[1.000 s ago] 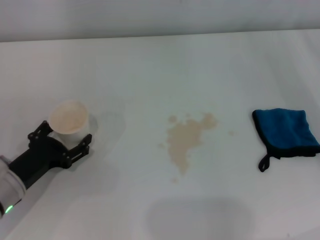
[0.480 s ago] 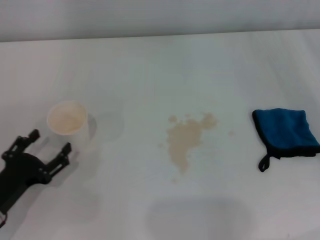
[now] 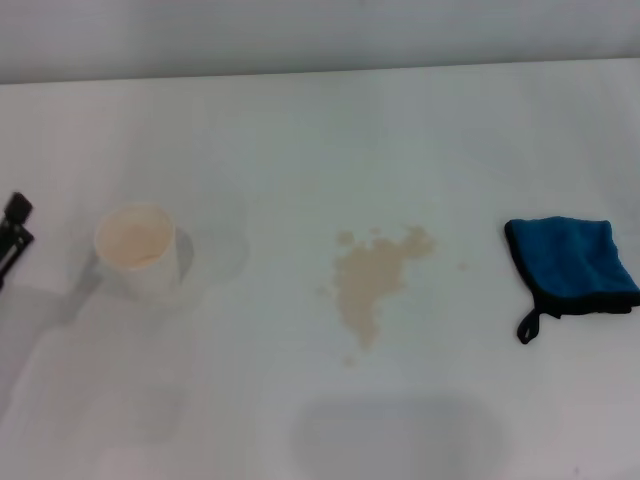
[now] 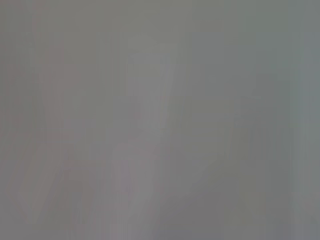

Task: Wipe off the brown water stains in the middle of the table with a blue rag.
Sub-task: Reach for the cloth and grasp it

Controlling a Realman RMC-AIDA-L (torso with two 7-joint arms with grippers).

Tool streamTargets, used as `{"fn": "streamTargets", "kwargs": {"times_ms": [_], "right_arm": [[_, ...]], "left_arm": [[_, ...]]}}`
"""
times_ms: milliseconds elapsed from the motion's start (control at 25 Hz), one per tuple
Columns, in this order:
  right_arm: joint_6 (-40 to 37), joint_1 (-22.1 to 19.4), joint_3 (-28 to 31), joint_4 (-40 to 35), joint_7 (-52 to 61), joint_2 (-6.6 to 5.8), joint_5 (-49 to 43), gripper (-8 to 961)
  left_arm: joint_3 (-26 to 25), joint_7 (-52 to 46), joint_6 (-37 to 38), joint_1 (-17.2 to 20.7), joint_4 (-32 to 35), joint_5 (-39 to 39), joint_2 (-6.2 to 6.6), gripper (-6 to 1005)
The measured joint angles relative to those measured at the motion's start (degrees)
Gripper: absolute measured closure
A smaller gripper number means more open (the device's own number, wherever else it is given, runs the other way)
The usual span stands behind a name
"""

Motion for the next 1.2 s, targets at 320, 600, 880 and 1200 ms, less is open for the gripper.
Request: {"fn": "streamTargets", "kwargs": {"times_ms": [320,600,880,1200], "right_arm": [[12.84,3.32,-0.15,-2.83,30.31,-9.43,-21.82,83],[30.62,11.96,-0.65,-12.39,42.45,-11.1,-40.26,82],[32.29,18.69,-9.99,-31.61,53.53,-2.81,-64.6,83],[30.67,24.38,-14.8,-38.28,56.72,5.85,-87.81,84]], "left_arm": [[-5.05,0.29,1.08,-1.62,-0.65,-0.68,0.11,117],[-9.25,0.58,1.45,-2.75,-0.11,-0.21,0.59,117],[-10.04,3.51,1.48,-3.95,-0.08,-0.35,0.96,117],[-13.31,3.59,1.57,-4.38,-0.48,-0.12,0.55,118]]}}
